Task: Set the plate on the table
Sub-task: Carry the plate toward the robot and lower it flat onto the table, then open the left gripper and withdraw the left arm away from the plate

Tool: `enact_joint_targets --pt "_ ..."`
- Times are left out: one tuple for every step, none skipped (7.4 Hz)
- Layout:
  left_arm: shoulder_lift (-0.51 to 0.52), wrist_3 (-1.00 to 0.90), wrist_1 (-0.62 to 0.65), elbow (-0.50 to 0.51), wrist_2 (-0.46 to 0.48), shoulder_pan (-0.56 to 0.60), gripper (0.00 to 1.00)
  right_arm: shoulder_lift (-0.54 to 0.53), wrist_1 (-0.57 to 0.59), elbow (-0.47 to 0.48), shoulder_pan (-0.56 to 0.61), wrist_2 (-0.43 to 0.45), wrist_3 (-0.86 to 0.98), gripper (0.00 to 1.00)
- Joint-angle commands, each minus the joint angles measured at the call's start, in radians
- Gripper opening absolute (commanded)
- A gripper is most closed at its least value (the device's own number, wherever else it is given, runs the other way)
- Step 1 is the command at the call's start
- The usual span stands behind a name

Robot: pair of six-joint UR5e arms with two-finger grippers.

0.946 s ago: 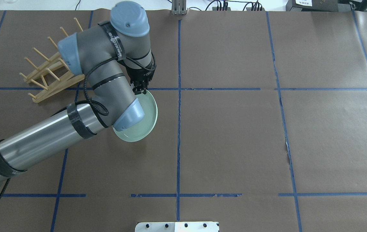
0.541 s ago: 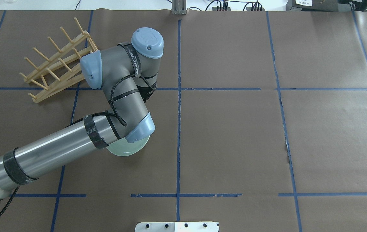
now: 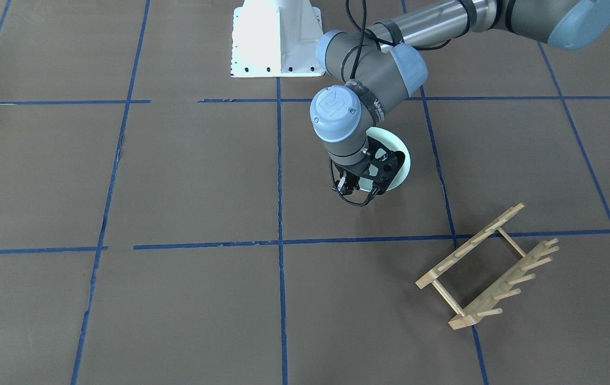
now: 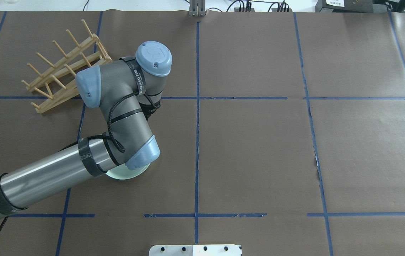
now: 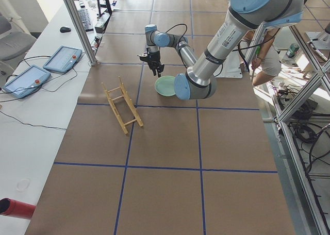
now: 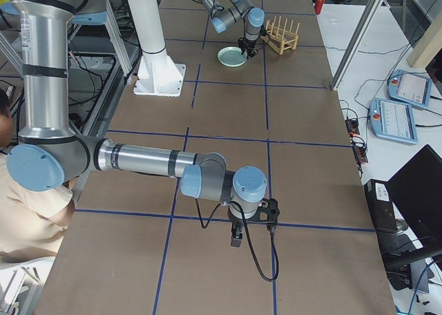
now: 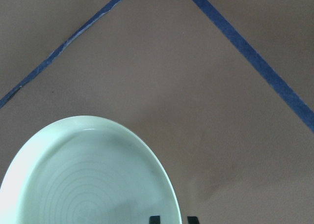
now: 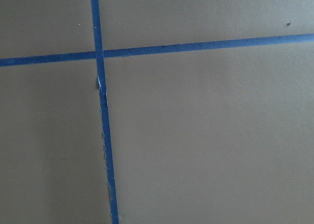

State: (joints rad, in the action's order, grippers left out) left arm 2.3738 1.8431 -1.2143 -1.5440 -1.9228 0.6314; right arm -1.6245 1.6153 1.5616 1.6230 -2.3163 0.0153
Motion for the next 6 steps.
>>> enact_joint_targets --pt "-0.054 -0.166 0.002 -0.218 0.001 0.113 1.0 0.0 0.0 0.0 0.0 0.0 0.0 1.0" --pt "-0.057 -0.297 0.004 -0.27 -0.007 0.217 1.0 0.0 0.0 0.0 0.0 0.0 0.0 1.0" --pt "-0.076 -0.475 0.004 -0.307 -0.059 0.343 1.0 0.0 0.0 0.0 0.0 0.0 0.0 1.0" --pt "-0.115 -0.689 0.002 -0.321 -0.144 0.484 1.0 0.0 0.0 0.0 0.0 0.0 0.0 1.0" --pt "-0.166 -0.917 0.004 -0.326 -0.174 0.616 1.0 0.0 0.0 0.0 0.0 0.0 0.0 1.0" --pt "-0.239 -1.15 0.005 -0.324 -0.206 0.731 1.0 0.0 0.0 0.0 0.0 0.0 0.0 1.0"
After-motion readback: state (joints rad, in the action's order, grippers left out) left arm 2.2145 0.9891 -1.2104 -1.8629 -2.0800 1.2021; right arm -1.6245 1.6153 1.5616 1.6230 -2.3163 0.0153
